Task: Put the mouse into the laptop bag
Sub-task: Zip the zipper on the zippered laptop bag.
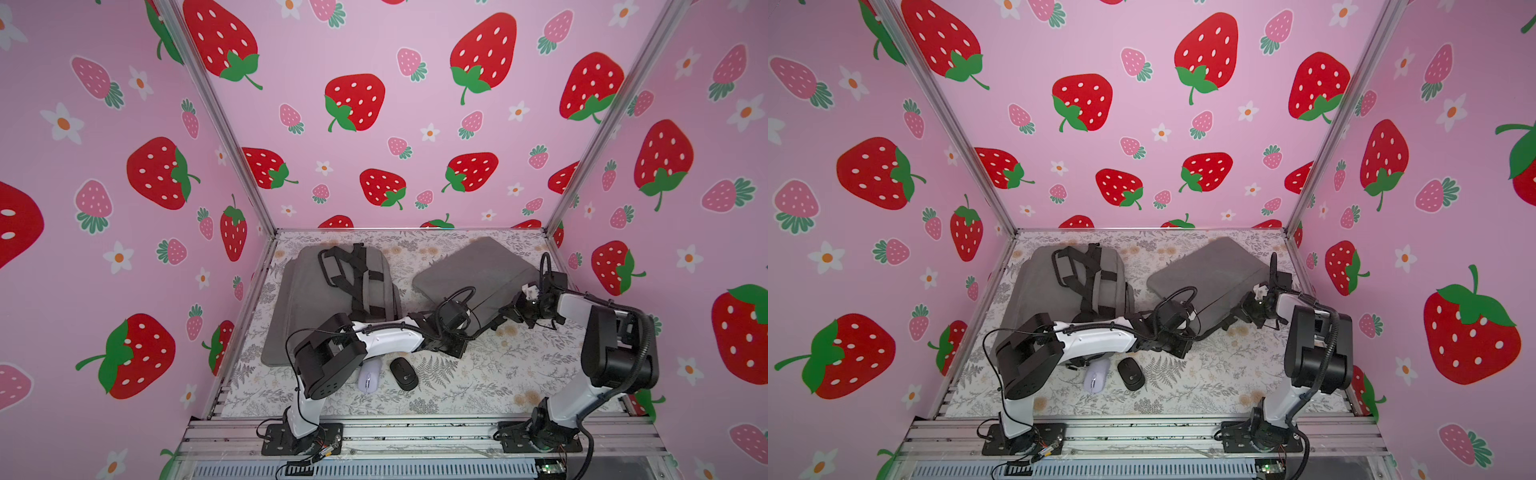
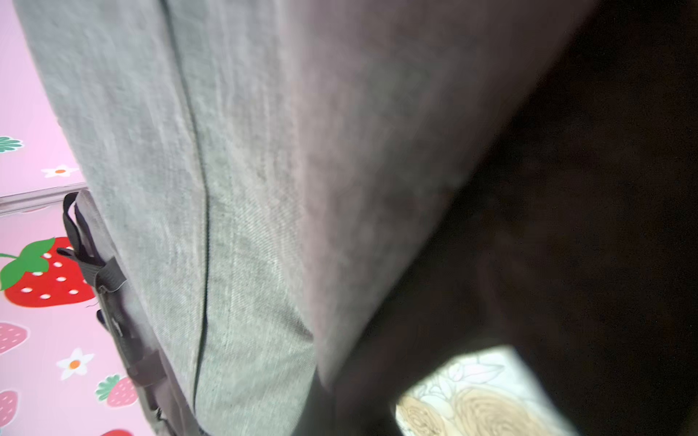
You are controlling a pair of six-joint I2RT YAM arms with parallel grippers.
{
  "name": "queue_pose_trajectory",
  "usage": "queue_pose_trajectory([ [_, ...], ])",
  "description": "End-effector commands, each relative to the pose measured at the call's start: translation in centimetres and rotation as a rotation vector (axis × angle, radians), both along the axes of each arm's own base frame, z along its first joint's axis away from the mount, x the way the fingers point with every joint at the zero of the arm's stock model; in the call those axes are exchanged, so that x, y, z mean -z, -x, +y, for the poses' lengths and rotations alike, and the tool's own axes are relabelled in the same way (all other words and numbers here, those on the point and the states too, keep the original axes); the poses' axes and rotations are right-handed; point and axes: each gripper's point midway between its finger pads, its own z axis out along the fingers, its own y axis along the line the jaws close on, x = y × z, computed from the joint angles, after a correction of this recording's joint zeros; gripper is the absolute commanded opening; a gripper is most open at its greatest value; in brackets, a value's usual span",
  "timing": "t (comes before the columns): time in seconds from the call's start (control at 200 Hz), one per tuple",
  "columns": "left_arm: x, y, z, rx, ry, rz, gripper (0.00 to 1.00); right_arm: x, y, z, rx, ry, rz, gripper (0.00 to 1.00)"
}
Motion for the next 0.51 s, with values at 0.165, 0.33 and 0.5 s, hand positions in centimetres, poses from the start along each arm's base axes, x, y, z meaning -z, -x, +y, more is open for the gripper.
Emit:
queue_pose_trajectory([
  [0.165,2.5,0.7,1.3,0.021,-0.126,0.052,0.0,-1.6,-0.6,-1.1,-0.023,0.041,-0.089,0.38],
  [0.33,-0.1,1.3,-2.1,0.092,-0.069,0.034,0.0,-2.9,3.3,1.2,-0.081,0.091,-0.114,0.57],
  [0.5,-1.1,2.2,-3.6,0.143,-0.054,0.026,0.0,-3.5,8.0,2.6,-0.062,0.138,-0.125,0.6],
])
